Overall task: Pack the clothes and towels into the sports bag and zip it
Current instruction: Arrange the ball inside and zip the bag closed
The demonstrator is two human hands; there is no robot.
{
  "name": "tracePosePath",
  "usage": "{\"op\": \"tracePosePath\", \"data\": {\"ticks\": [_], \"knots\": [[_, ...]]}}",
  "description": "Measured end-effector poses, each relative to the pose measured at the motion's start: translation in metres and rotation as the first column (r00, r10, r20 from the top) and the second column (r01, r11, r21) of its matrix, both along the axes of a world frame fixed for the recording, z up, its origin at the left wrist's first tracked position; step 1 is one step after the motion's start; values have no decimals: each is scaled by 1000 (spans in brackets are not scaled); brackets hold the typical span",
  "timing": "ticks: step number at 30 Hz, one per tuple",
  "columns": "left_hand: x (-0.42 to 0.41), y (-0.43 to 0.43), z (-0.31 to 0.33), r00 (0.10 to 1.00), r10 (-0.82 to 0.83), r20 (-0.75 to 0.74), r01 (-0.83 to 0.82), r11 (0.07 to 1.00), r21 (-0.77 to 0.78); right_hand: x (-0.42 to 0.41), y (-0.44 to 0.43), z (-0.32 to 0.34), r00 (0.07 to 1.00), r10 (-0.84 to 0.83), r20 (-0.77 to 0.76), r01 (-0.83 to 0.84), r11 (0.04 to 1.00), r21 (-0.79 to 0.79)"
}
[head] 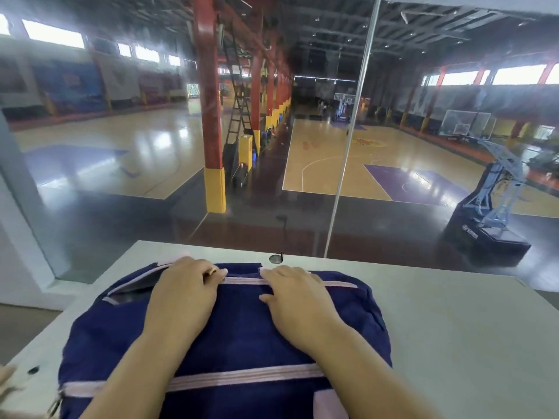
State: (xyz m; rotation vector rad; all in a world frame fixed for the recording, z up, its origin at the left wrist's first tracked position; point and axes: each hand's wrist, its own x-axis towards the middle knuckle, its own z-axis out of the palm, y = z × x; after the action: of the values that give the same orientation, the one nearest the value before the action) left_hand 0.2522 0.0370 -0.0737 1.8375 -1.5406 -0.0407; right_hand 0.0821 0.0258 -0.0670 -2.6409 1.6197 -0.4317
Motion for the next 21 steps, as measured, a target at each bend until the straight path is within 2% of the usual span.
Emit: {"op": "tracePosePath", "data": {"ticks": [2,4,6,9,14,18,21], "knots": [[8,2,-1,1000,-6,22,6,1000,13,19,-5,-7,998,50,-25,-52,996,-67],[19,6,-2,1000,7,13,-8,1000,21,26,-10,-15,997,64,45,-58,991,-117],[33,12,-6,999,45,-16,-45,999,8,27,-14,-22,995,55,88,-41,987,-158],[57,24,-13,990,130,-51,-132,990,-52,20,-16,-37,997,-5,74,21,976,-217],[117,40,-25,942,304,-144,-309,951,-17,10,-15,-50,992,-69,110,96,961,-260],[131,48,-37,924,337,-179,-336,941,39,15,-7,-49,991,-86,106,111,957,-268],[118,53,-36,910,322,-262,-331,944,12,14,-1,-40,988,-69,140,101,968,-231]]}}
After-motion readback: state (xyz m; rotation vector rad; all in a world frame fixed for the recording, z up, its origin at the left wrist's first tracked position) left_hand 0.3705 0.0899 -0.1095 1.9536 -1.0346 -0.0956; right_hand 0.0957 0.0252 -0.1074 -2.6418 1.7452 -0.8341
